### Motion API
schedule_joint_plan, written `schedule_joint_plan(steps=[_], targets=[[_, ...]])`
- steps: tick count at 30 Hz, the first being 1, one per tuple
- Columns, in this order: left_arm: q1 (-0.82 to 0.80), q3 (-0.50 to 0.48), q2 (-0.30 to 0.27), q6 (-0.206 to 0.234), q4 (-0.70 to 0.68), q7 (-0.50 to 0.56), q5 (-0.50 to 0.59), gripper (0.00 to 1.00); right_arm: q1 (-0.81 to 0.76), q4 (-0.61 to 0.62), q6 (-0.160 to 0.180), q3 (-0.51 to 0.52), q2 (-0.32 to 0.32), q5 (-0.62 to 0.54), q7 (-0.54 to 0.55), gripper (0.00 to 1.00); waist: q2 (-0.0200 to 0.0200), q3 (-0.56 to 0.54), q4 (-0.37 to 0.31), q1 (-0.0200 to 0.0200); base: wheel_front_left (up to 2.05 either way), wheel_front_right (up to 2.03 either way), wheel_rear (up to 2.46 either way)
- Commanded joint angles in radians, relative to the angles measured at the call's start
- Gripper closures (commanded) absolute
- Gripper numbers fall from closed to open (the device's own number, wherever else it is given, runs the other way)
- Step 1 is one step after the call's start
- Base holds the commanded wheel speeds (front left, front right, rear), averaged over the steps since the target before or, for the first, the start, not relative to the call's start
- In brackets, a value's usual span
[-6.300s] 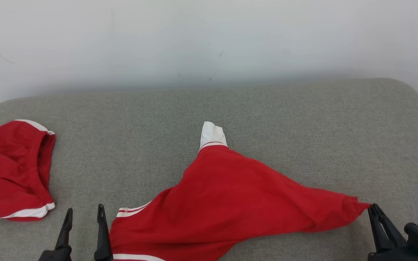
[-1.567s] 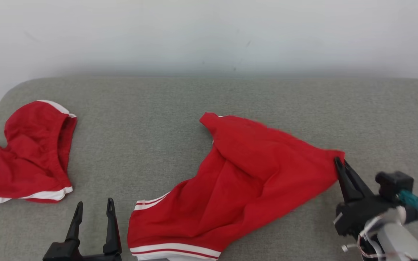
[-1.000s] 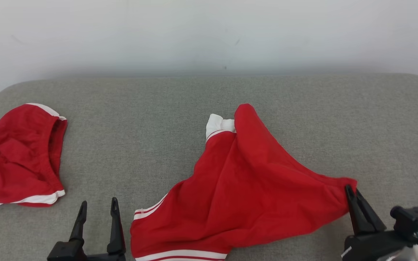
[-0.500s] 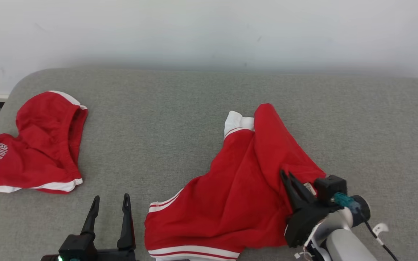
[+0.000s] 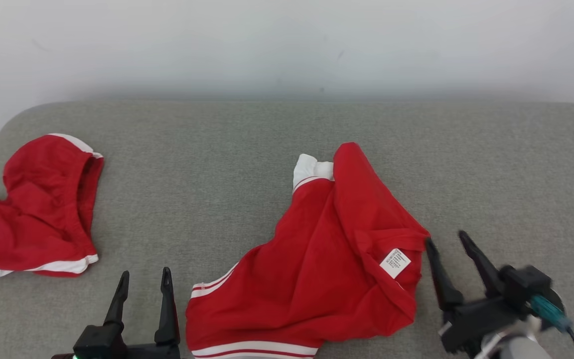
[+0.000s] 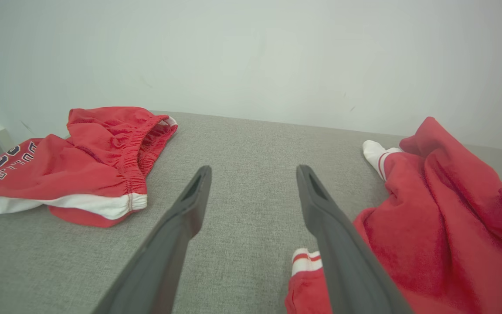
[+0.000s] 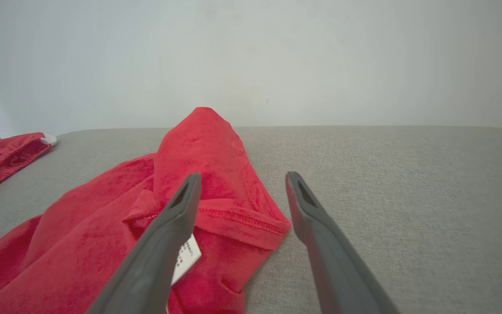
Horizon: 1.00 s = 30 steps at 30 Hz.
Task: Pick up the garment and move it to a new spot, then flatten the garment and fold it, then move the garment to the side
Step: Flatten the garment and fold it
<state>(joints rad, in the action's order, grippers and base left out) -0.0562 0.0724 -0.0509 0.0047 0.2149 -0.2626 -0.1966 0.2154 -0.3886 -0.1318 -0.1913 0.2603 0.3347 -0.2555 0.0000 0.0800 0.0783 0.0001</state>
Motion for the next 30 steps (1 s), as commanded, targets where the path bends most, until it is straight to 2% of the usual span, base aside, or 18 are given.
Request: schedule_joint_plan(steps=[1,6,11,22,24,25,26,27,28,30], targets=[[0.005,0.001,0.001,0.004,-0.006,-0.003,-0.008,0.0,-0.037,0.028,0.002,0.011,0.006,0.009,0.0,0.0,0.0,0.004,-0.014,-0.0001,0.0,0.0,0.0],[0.003,0.001,0.001,0.006,-0.014,-0.003,-0.005,0.0,-0.124,0.113,0.002,0.034,0.009,0.025,0.038,0.0,0.0,0.011,-0.026,-0.0001,0.0,0.0,0.0],[-0.006,0.007,0.001,0.0,-0.008,-0.003,-0.004,0.0,-0.105,0.116,0.002,0.014,-0.012,0.004,0.068,0.0,0.0,0.011,-0.017,-0.0001,0.0,0.0,0.0],[0.004,0.01,0.001,0.0,0.001,-0.003,-0.011,0.0,-0.02,-0.045,0.002,-0.038,-0.033,0.015,0.142,0.0,0.0,-0.004,0.035,-0.0001,0.0,0.0,0.0],[0.007,0.009,0.001,0.0,0.001,-0.003,-0.011,0.0,-0.009,-0.066,0.002,-0.052,-0.038,0.032,0.129,0.25,0.0,-0.006,0.039,-0.0001,0.0,0.0,0.0],[0.009,0.007,0.001,0.001,0.0,-0.003,-0.011,0.0,-0.005,-0.076,0.002,-0.06,-0.04,0.043,0.124,0.59,0.0,-0.007,0.039,-0.0001,0.0,0.0,0.0],[0.009,0.007,0.001,0.001,0.0,-0.003,-0.011,0.0,-0.005,-0.076,0.002,-0.06,-0.04,0.043,0.124,0.59,0.0,-0.007,0.039,-0.0001,0.0,0.0,0.0],[0.011,0.004,0.001,-0.001,0.001,-0.003,-0.01,0.0,-0.003,-0.086,0.002,-0.065,-0.04,0.05,0.119,0.87,0.0,-0.008,0.038,-0.0001,0.0,0.0,0.0],[0.012,0.001,0.001,-0.002,0.001,-0.003,-0.009,0.0,0.002,-0.097,0.002,-0.07,-0.038,0.056,0.114,1.0,0.0,-0.008,0.036,-0.0001,0.0,0.0,0.0],[0.011,-0.001,0.001,-0.005,0.002,-0.003,-0.008,0.0,0.014,-0.116,0.002,-0.077,-0.032,0.067,0.098,1.0,0.0,-0.009,0.032,-0.0001,0.0,0.0,0.0]])
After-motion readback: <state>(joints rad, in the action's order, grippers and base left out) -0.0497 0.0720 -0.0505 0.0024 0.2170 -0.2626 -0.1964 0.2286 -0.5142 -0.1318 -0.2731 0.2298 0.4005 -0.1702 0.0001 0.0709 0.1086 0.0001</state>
